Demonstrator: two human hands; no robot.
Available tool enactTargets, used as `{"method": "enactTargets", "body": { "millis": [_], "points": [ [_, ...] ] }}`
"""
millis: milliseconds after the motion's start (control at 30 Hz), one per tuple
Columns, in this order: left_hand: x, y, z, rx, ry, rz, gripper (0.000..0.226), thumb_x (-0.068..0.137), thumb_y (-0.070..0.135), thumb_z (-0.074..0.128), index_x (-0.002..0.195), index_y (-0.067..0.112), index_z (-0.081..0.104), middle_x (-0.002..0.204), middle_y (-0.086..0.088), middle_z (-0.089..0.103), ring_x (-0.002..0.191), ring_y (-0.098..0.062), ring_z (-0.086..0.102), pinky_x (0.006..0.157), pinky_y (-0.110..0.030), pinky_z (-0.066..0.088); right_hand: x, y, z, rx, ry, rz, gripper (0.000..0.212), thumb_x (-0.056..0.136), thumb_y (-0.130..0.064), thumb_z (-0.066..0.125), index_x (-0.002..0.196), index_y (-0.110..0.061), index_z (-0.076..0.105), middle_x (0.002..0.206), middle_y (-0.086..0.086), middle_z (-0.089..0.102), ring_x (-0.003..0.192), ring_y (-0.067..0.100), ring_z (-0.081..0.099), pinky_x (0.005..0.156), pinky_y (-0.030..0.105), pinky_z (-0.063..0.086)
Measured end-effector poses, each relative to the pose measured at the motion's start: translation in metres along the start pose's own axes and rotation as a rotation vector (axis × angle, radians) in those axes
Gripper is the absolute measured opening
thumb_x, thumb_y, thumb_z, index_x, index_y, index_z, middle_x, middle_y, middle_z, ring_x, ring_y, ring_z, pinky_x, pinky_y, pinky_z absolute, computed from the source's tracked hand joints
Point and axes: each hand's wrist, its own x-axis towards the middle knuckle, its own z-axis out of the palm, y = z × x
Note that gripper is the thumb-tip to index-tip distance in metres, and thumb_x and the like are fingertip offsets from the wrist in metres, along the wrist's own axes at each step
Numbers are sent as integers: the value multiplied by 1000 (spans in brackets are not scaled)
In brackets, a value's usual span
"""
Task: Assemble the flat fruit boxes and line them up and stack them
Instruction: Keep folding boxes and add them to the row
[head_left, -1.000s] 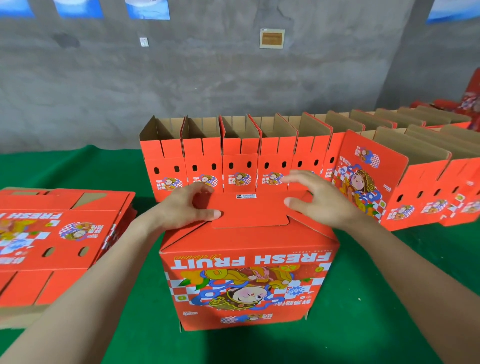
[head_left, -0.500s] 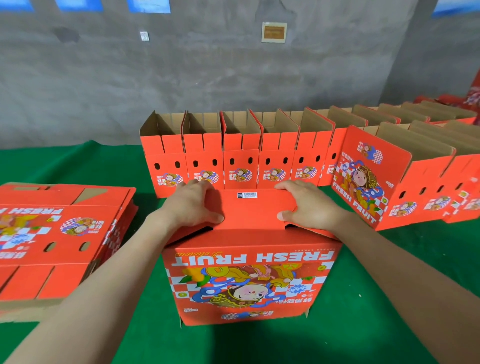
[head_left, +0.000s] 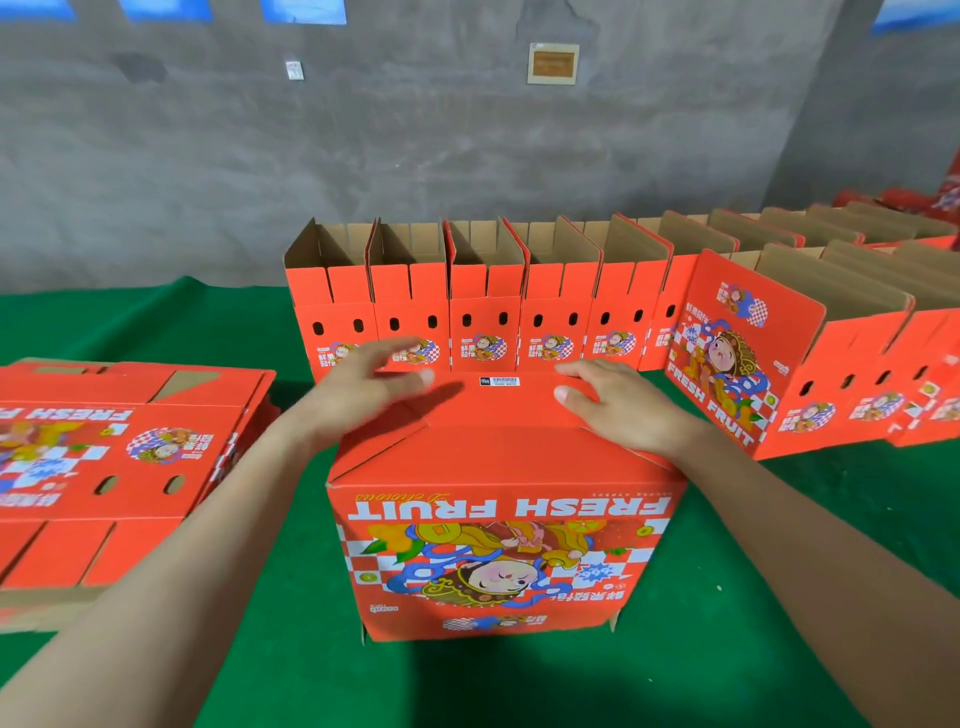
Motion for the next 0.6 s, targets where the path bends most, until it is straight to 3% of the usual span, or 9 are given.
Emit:
{"method": "enactTargets", "body": {
  "millis": [67, 133, 200, 267, 333, 367, 467, 533, 600],
  "points": [
    [-2, -4, -9, -234, 134, -81, 53, 86, 32, 66, 136, 32, 49, 142, 1, 47, 130, -17, 45, 112, -36, 32, 0, 3, 0, 11, 3, 13, 43, 100, -40, 39, 140, -25, 42, 146, -1, 42, 136, 22, 33, 112, 41, 29],
    [-3, -13, -13, -145, 166, -149, 57, 87, 37, 64, 140, 31, 44, 144, 3, 44, 128, -18, 46, 110, -37, 35, 1, 4, 2, 5, 7, -7, 41, 100, -36, 39, 139, -23, 44, 145, 0, 43, 135, 22, 34, 111, 40, 29],
    [-8, -22, -8, -17, 61, -180, 63, 88, 41, 62, 145, 29, 37, 139, 6, 46, 119, -13, 49, 102, -26, 35, 2, 2, 1, 74, 49, -62, 39, 101, -29, 43, 138, -19, 47, 143, 1, 46, 133, 19, 38, 110, 29, 28],
    [-10, -28, -2, 10, 19, -205, 65, 87, 44, 62, 145, 32, 35, 132, 6, 48, 114, -13, 50, 95, -24, 36, 1, 2, -2, 469, 199, -15, 34, 100, -21, 46, 134, -17, 51, 134, -2, 53, 121, 9, 48, 97, 16, 35],
    [-11, -31, -5, 25, 69, -213, 59, 86, 47, 62, 139, 33, 41, 130, 3, 51, 111, -16, 52, 93, -25, 38, -8, 7, -5, 905, 391, 159, 23, 100, -19, 45, 120, -22, 57, 113, -9, 55, 100, 3, 52, 78, 15, 40],
    [-11, -32, -8, 34, 85, -217, 55, 86, 47, 62, 136, 33, 44, 129, 1, 53, 111, -18, 54, 94, -27, 39, -17, 11, -2, 974, 418, 259, 15, 101, -20, 43, 104, -23, 58, 100, -11, 54, 89, 4, 51, 72, 17, 38],
    [-14, -38, -15, 44, 74, -227, 44, 84, 51, 62, 122, 35, 48, 117, -2, 60, 101, -21, 61, 89, -31, 47, -51, 22, 28, 1040, 156, 500, 31, 104, -25, 34, 80, -14, 51, 81, 4, 57, 73, 18, 54, 71, 32, 46],
    [-19, -39, -19, 31, 72, -213, 42, 83, 51, 63, 118, 33, 48, 105, 3, 63, 94, -18, 64, 81, -30, 49, -70, 17, 43, 968, -95, 564, 38, 105, -26, 26, 93, -5, 55, 98, 22, 62, 93, 32, 61, 83, 41, 49],
    [-21, -36, -24, 30, 96, -174, 40, 83, 48, 64, 116, 28, 51, 102, 3, 64, 94, -19, 63, 87, -34, 50, -72, 14, 43, 902, -157, 537, 42, 104, -28, 24, 109, -1, 56, 111, 26, 60, 113, 37, 56, 84, 41, 47]
  ]
}}
